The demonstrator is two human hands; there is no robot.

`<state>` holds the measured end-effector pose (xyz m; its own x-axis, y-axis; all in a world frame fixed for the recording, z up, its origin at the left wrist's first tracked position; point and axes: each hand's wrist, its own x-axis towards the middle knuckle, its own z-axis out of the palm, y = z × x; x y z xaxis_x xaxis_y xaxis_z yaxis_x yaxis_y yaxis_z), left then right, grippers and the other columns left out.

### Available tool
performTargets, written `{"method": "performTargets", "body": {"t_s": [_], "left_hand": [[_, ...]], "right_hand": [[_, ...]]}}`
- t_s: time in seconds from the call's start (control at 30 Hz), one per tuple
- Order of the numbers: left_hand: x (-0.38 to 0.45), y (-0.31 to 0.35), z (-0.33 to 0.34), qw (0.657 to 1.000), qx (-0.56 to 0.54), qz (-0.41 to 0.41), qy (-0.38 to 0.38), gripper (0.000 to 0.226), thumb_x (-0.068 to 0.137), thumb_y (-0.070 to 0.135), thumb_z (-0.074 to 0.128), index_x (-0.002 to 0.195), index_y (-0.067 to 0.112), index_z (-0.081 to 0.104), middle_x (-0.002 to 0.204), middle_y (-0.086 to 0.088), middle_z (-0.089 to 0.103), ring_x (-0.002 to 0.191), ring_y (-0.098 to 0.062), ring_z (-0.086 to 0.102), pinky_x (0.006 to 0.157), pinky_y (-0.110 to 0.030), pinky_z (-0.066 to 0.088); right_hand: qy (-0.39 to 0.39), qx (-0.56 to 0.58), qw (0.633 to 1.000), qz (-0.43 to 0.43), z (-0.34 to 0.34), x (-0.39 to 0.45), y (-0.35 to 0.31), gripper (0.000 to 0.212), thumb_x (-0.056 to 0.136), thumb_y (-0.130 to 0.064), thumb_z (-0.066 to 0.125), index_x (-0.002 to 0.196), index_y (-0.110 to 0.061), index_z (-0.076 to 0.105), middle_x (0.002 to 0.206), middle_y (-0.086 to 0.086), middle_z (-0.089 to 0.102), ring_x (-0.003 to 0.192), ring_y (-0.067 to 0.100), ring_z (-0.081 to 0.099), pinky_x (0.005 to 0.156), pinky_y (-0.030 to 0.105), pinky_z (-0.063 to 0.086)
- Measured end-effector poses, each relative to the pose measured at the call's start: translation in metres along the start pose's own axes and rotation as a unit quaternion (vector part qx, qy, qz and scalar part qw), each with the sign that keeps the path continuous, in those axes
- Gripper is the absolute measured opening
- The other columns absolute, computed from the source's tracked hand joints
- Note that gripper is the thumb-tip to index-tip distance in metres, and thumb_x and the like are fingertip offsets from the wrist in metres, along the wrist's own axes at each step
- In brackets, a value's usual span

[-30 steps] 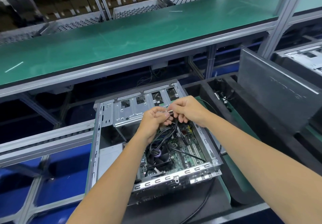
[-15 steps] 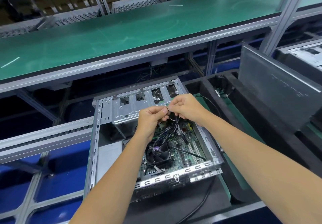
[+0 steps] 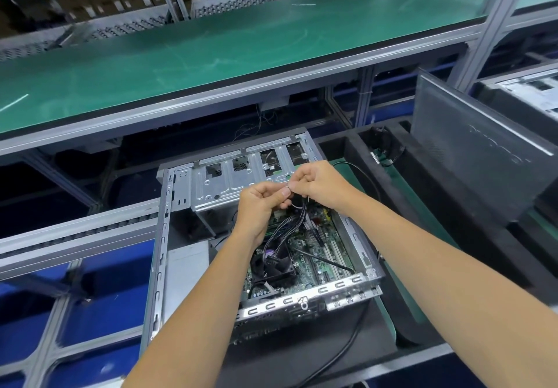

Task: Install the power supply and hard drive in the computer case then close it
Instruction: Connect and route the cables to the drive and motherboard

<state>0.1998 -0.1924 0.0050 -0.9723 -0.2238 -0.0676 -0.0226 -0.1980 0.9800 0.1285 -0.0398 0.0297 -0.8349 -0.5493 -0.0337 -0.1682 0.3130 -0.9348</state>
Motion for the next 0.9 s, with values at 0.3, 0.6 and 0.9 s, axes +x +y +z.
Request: {"method": "performTargets", "body": {"t_s": [0.3,0.6,0.9], "left_hand": [[-0.0004,-0.0024,-0.0001,1.000,0.001,0.004,0.005,0.010,0.076,0.004,0.073,0.085,0.006,0.071,0.071,-0.008,0.070,0.062,-0.013,0.062,0.062,-0.021,0.053],[-0.0002,-0.0026,-0.0008,1.000,0.014,0.004,0.005,0.007,0.077,0.003,0.073,0.083,0.007,0.072,0.071,-0.008,0.070,0.062,-0.013,0.063,0.061,-0.020,0.052],[-0.0028,-0.0029,0.0004,0.994,0.108,0.015,-0.002,0.009,0.080,0.001,0.072,0.080,0.010,0.071,0.068,-0.005,0.070,0.059,-0.012,0.064,0.060,-0.021,0.053]], "right_hand": [[0.002,0.008,1.000,0.009,-0.0008,-0.0012,0.0004,0.012,0.089,-0.014,0.070,0.077,-0.018,0.069,0.058,-0.008,0.061,0.054,0.001,0.053,0.059,0.016,0.042],[-0.005,0.007,1.000,0.004,-0.0012,-0.0012,-0.0002,0.016,0.089,-0.013,0.069,0.075,-0.019,0.069,0.050,-0.013,0.058,0.050,-0.002,0.050,0.055,0.011,0.041],[-0.016,-0.031,0.999,0.007,-0.0019,-0.0014,-0.0006,0.018,0.087,-0.011,0.072,0.071,-0.018,0.066,0.050,-0.009,0.060,0.045,-0.001,0.050,0.046,0.013,0.040]]}}
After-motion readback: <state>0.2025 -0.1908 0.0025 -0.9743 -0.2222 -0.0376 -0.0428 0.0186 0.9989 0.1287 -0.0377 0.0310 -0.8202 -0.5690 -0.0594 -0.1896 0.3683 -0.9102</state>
